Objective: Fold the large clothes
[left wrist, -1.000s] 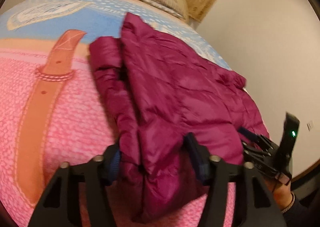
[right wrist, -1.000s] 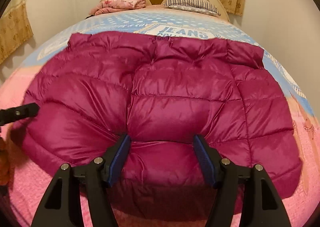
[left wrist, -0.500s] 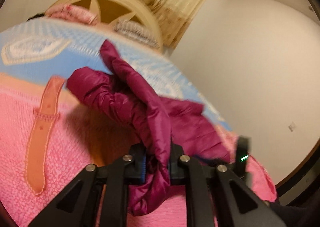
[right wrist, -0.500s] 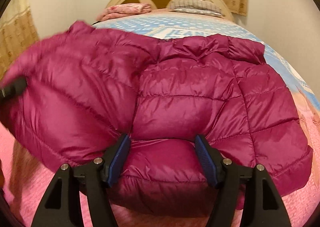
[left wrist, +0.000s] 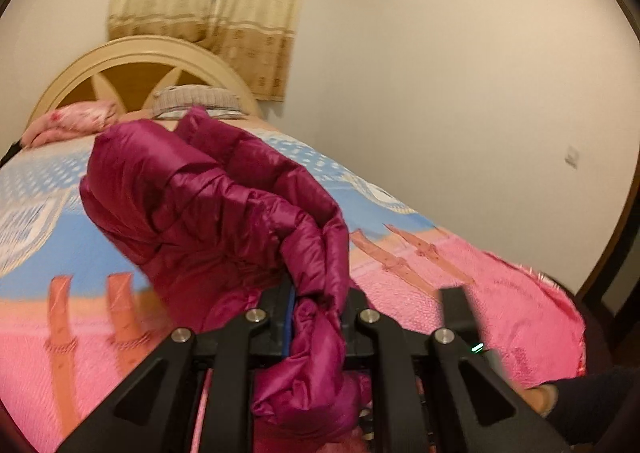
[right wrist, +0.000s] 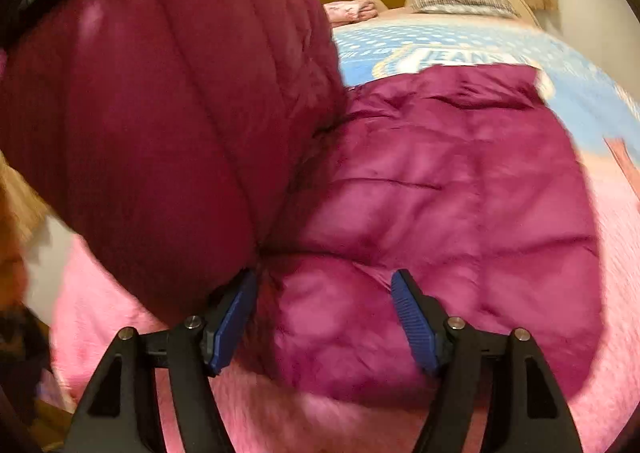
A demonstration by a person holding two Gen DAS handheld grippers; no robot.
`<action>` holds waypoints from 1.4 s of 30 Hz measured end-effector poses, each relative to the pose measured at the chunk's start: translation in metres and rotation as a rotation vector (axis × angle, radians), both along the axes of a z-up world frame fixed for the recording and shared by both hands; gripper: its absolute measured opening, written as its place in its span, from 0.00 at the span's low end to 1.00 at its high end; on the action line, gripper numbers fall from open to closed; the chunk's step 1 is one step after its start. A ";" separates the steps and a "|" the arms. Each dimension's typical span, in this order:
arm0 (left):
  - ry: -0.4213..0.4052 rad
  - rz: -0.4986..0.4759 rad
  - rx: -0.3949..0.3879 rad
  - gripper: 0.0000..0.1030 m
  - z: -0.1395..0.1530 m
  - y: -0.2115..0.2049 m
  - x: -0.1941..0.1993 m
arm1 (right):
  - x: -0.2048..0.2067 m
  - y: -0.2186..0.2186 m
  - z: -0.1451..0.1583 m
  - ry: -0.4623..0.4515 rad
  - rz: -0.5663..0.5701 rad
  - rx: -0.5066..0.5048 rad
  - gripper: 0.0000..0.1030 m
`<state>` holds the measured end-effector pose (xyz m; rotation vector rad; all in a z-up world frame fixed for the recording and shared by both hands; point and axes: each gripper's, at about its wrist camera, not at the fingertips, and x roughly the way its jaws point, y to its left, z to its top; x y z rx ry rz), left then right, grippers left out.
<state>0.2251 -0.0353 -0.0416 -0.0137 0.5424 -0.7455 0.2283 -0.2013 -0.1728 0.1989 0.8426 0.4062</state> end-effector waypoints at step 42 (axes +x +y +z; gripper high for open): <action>-0.038 0.155 0.288 1.00 -0.086 -0.030 0.025 | 0.043 -0.109 0.118 -0.164 -0.393 0.230 0.35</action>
